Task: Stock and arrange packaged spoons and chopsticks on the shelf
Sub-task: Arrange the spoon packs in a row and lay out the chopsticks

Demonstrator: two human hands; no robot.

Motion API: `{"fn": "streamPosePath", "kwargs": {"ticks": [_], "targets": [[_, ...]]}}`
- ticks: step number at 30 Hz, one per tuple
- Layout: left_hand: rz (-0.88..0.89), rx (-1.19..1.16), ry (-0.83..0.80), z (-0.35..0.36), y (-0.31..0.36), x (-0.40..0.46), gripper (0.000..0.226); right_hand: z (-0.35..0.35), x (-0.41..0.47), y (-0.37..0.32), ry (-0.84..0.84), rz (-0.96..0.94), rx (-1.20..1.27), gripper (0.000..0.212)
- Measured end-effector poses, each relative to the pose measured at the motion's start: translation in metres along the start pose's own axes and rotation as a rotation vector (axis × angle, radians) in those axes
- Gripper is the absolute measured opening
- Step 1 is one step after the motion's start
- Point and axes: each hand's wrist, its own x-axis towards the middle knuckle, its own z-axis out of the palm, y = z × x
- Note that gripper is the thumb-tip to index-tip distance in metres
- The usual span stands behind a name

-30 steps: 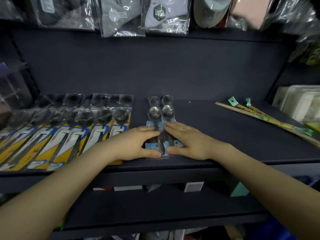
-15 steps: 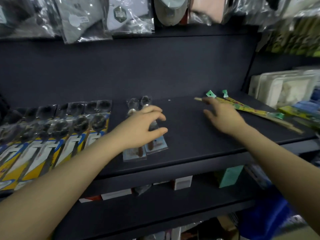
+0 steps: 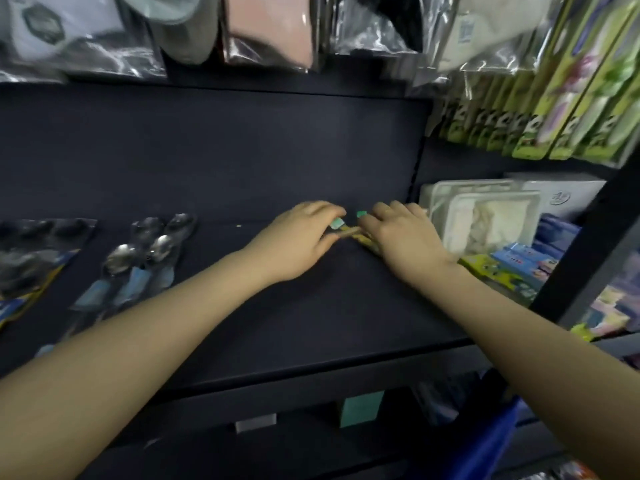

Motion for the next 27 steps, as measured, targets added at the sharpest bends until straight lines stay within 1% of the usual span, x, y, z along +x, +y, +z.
{"fn": "streamPosePath", "kwargs": {"ticks": [2, 4, 5, 6, 7, 8, 9, 10, 12, 13, 14, 15, 16, 18, 20, 21, 23, 24, 25, 27], "targets": [[-0.036, -0.03, -0.002, 0.005, 0.01, 0.011, 0.038, -0.002, 0.002, 0.008, 0.229, -0.051, 0.109, 0.017], [-0.104, -0.193, 0.0, 0.007, 0.02, 0.015, 0.023, -0.005, 0.005, 0.015, 0.395, -0.083, 0.232, 0.017], [-0.165, -0.311, 0.006, 0.008, 0.025, 0.015, 0.015, -0.009, 0.006, 0.017, 0.47, -0.064, 0.276, 0.018], [-0.261, -0.469, 0.015, 0.01, 0.028, 0.015, 0.015, -0.011, 0.006, 0.019, 0.522, -0.019, 0.303, 0.023], [-0.375, -0.657, 0.02, 0.012, 0.031, 0.014, 0.018, -0.014, 0.005, 0.021, 0.551, 0.041, 0.305, 0.03], [-0.492, -0.845, 0.023, 0.014, 0.033, 0.012, 0.022, -0.016, 0.004, 0.024, 0.535, 0.093, 0.304, 0.037], [-0.589, -0.991, 0.028, 0.015, 0.034, 0.01, 0.024, -0.017, 0.002, 0.026, 0.466, 0.134, 0.323, 0.041], [-0.668, -1.079, 0.027, 0.017, 0.033, 0.008, 0.027, -0.017, 0.0, 0.028, 0.312, 0.164, 0.371, 0.041], [-0.794, -1.159, 0.006, 0.021, 0.031, 0.006, 0.029, -0.01, -0.005, 0.029, -0.108, 0.185, 0.495, 0.035], [-0.839, -1.163, -0.01, 0.026, 0.029, 0.005, 0.03, -0.005, -0.006, 0.028, -0.301, 0.171, 0.504, 0.034], [-0.874, -1.148, -0.014, 0.03, 0.027, 0.005, 0.03, 0.0, -0.008, 0.025, -0.444, 0.14, 0.467, 0.035], [-0.895, -1.121, -0.007, 0.035, 0.025, 0.006, 0.028, 0.004, -0.011, 0.021, -0.52, 0.112, 0.422, 0.037], [-0.91, -1.093, 0.023, 0.039, 0.024, 0.007, 0.024, 0.008, -0.012, 0.016, -0.524, 0.094, 0.39, 0.036], [-0.909, -1.011, 0.133, 0.046, 0.022, 0.012, 0.012, 0.011, -0.014, 0.007, -0.459, 0.087, 0.363, 0.035], [-0.857, -0.803, 0.203, 0.049, 0.02, 0.015, 0.027, 0.012, -0.012, 0.003, -0.45, 0.104, 0.354, 0.033], [-0.8, -0.676, 0.2, 0.049, 0.018, 0.016, 0.028, 0.012, -0.01, 0.004, -0.474, 0.121, 0.364, 0.031], [-0.666, -0.399, 0.125, 0.05, 0.014, 0.017, 0.018, 0.01, -0.004, 0.006, -0.559, 0.171, 0.445, 0.023], [-0.61, -0.265, 0.063, 0.051, 0.012, 0.017, 0.015, 0.01, -0.001, 0.009, -0.601, 0.202, 0.502, 0.011], [-0.569, -0.16, -0.006, 0.052, 0.012, 0.017, 0.015, 0.01, 0.001, 0.011, -0.636, 0.231, 0.565, 0.007], [-0.509, -0.074, -0.085, 0.054, 0.012, 0.018, 0.017, 0.013, 0.002, 0.016, -0.681, 0.292, 0.697, 0.026]]}}
